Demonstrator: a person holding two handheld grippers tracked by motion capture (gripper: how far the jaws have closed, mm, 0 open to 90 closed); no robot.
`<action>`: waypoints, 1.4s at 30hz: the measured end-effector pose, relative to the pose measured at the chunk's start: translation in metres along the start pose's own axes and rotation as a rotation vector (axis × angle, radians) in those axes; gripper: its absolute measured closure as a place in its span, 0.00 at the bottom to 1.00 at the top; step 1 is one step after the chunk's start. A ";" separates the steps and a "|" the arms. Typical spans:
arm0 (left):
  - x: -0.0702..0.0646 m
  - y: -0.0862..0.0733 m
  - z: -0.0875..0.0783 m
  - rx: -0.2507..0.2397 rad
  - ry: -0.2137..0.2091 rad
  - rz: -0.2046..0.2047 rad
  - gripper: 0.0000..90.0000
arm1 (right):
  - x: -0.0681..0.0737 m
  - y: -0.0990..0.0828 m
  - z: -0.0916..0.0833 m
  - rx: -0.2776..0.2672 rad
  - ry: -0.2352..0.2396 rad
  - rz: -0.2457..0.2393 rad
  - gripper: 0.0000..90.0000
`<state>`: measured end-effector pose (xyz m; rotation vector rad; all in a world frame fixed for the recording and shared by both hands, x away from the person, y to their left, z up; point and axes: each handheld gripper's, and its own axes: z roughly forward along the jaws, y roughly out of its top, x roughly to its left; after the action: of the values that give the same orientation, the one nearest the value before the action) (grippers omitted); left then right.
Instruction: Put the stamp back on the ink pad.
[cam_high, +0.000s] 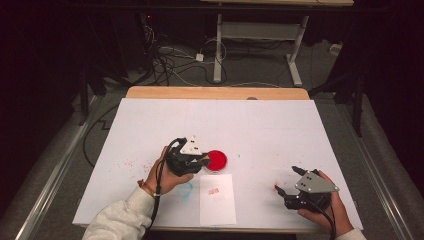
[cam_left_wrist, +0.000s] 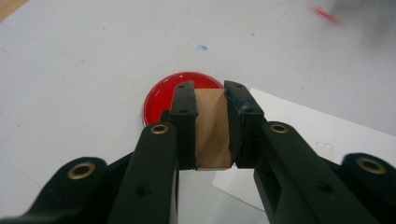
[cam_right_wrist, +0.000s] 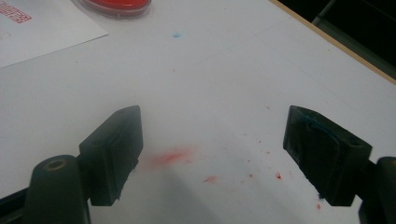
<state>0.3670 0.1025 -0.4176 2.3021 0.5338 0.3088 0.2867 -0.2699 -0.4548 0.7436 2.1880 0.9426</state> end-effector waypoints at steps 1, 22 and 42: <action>0.001 0.001 0.002 0.002 -0.002 -0.002 0.82 | 0.000 -0.001 0.000 0.002 -0.001 0.000 0.22; 0.013 0.014 0.053 0.082 -0.045 -0.039 0.81 | 0.002 -0.004 0.000 0.018 0.007 -0.010 0.23; 0.016 0.011 0.064 0.103 -0.042 -0.061 0.82 | 0.002 -0.004 0.000 0.019 0.009 -0.007 0.23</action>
<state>0.4076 0.0637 -0.4537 2.3806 0.6106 0.2077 0.2844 -0.2704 -0.4588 0.7418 2.2091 0.9245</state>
